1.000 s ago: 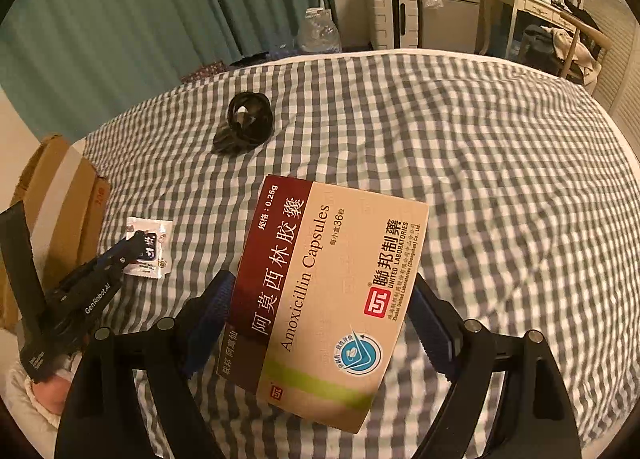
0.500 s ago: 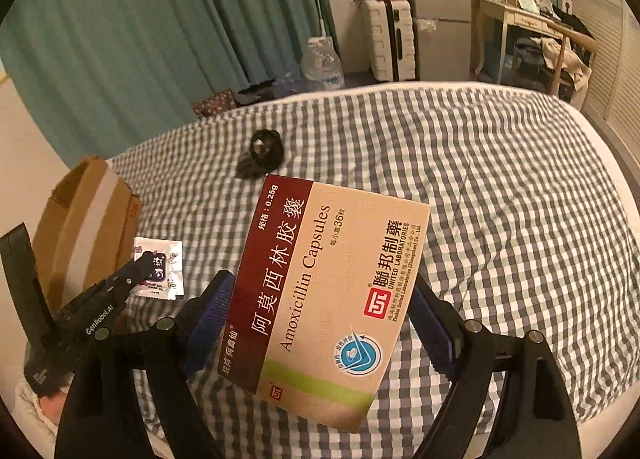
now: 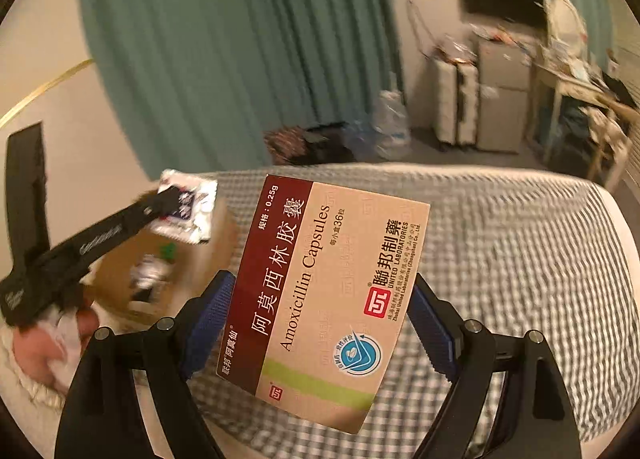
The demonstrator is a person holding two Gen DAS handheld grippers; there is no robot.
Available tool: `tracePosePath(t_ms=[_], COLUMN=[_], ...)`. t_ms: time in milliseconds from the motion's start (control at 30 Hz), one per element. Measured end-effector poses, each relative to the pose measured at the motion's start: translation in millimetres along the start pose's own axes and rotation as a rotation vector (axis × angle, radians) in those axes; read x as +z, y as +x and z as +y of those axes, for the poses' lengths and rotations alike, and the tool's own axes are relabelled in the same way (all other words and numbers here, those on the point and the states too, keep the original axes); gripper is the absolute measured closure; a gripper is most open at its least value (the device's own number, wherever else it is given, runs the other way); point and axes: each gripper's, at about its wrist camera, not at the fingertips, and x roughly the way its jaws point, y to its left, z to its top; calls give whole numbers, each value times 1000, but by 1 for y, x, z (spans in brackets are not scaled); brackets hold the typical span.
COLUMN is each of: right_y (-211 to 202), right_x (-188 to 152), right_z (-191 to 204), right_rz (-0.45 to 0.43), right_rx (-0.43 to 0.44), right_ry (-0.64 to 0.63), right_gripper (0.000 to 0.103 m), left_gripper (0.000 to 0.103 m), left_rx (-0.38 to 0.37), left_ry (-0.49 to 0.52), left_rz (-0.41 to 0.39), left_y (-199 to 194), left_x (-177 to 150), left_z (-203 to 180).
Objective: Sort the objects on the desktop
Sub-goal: 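Carry the snack packet and Amoxicillin box over the box and release both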
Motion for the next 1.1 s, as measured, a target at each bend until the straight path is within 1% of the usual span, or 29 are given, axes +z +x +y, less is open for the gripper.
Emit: tracePosePath(t_ms=[67, 133, 200, 333, 433, 533, 567, 633, 667, 733, 800, 833, 867, 900, 933, 1000, 1067, 1100], right_y=[0, 2, 9, 35, 63, 97, 115, 139, 152, 167, 180, 186, 189, 191, 191, 186, 169, 165], right_x=[7, 15, 19, 25, 28, 32, 36, 41, 44, 47, 53, 57, 61, 64, 68, 73, 75, 77], right_z=[23, 48, 73, 121, 144, 156, 162, 169, 178, 188, 195, 197, 198, 197, 195, 191, 178, 170], right_rz=[-6, -11, -2, 32, 71, 120, 145, 177, 195, 205, 199, 184, 177, 164, 152, 131, 80, 69], right_rx=[38, 80, 134, 227, 272, 300, 299, 295, 295, 299, 328, 329, 318, 303, 288, 264, 242, 230], right_ry=[-28, -56, -72, -99, -108, -113, -109, -107, -117, -130, -120, -106, -94, -79, -71, -66, -54, -51], right_gripper=[18, 18, 18, 18, 18, 18, 18, 18, 18, 18, 16, 14, 6, 4, 4, 4, 4, 4], left_gripper=[96, 96, 96, 96, 96, 96, 96, 96, 96, 96, 92, 77, 46, 29, 16, 15, 15, 15], left_rx=[22, 59, 91, 156, 192, 226, 234, 253, 260, 282, 311, 335, 352, 384, 396, 379, 380, 380], left_ry=[13, 27, 15, -7, -44, -87, -96, -103, -105, -109, -114, -114, -109, -98, -89, -64, -52, -51], left_rz=[-11, -15, -4, 23, 45, 73, 80, 99, 110, 134, 153, 171, 184, 196, 189, 162, 164, 165], left_y=[-12, -20, -22, -16, -4, 9, 14, 21, 24, 32, 39, 45, 48, 51, 50, 45, 42, 41], left_x=[12, 19, 20, 12, 2, -8, -11, -19, -24, -31, -36, -40, -42, -45, -47, -52, -52, -53], left_z=[17, 37, 59, 100, 133, 161, 168, 181, 188, 197, 199, 199, 198, 197, 195, 186, 180, 175])
